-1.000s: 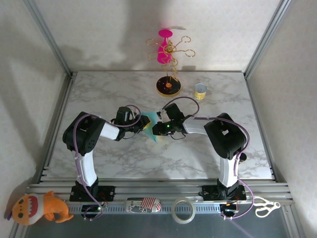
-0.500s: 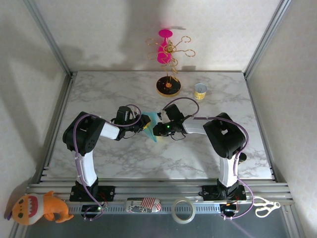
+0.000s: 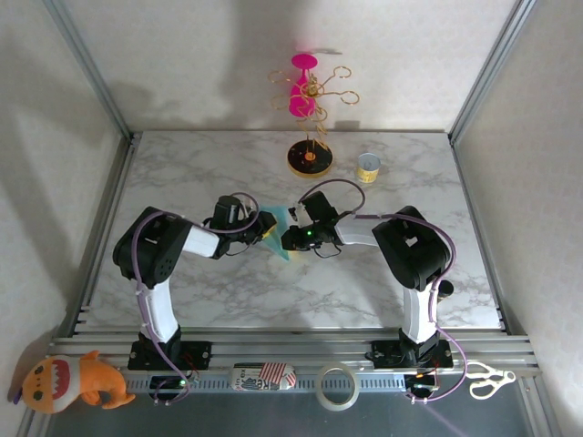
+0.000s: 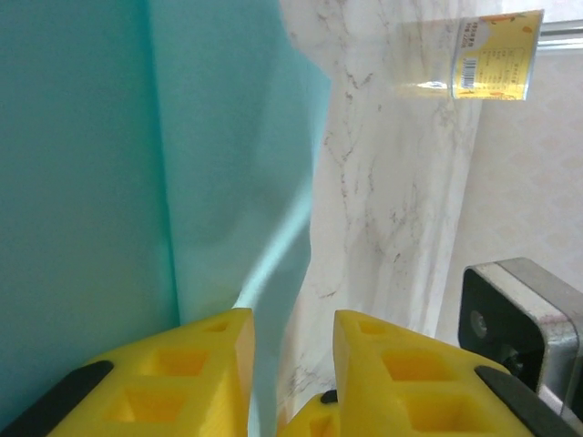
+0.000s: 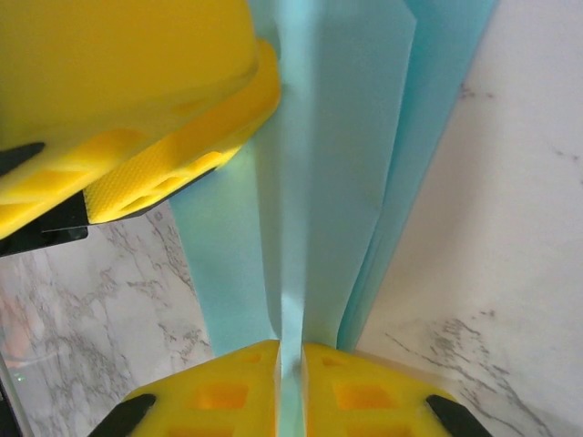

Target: Fold a paper plane with a square sheet of paper (pick it up from the middle)

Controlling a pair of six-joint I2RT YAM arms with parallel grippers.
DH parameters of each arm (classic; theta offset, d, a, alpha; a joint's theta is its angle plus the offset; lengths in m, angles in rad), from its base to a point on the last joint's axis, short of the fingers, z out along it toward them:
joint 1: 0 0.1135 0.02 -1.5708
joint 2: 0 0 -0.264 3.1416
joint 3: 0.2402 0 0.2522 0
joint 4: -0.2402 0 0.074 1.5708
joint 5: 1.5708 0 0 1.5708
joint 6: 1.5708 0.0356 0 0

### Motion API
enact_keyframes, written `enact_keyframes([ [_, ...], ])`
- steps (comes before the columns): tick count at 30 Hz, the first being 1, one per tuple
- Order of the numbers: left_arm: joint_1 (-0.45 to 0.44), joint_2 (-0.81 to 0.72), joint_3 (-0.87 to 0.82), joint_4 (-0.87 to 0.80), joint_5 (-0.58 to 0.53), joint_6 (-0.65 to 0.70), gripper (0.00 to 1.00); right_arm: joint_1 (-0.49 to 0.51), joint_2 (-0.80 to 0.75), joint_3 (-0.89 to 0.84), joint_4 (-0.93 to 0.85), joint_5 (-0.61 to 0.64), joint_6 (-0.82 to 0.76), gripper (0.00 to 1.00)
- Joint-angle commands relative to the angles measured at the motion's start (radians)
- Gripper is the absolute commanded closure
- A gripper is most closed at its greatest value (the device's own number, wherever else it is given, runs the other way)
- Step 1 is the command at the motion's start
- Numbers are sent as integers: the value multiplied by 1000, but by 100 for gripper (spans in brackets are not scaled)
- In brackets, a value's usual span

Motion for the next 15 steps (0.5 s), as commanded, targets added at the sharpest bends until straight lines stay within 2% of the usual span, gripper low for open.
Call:
enact_keyframes([
  [1,-10,-67,-70,-77,-86,-10,71,-5,46,37,-92,-15,-110,83],
  [8,-30,-219,-190,-57,-152,-51,71,-5,105,115,-246,-31,-353,84],
  [15,-32,-257,-159,-59,-139,-13,72,-7,108,130,-261,-40,-408,84],
])
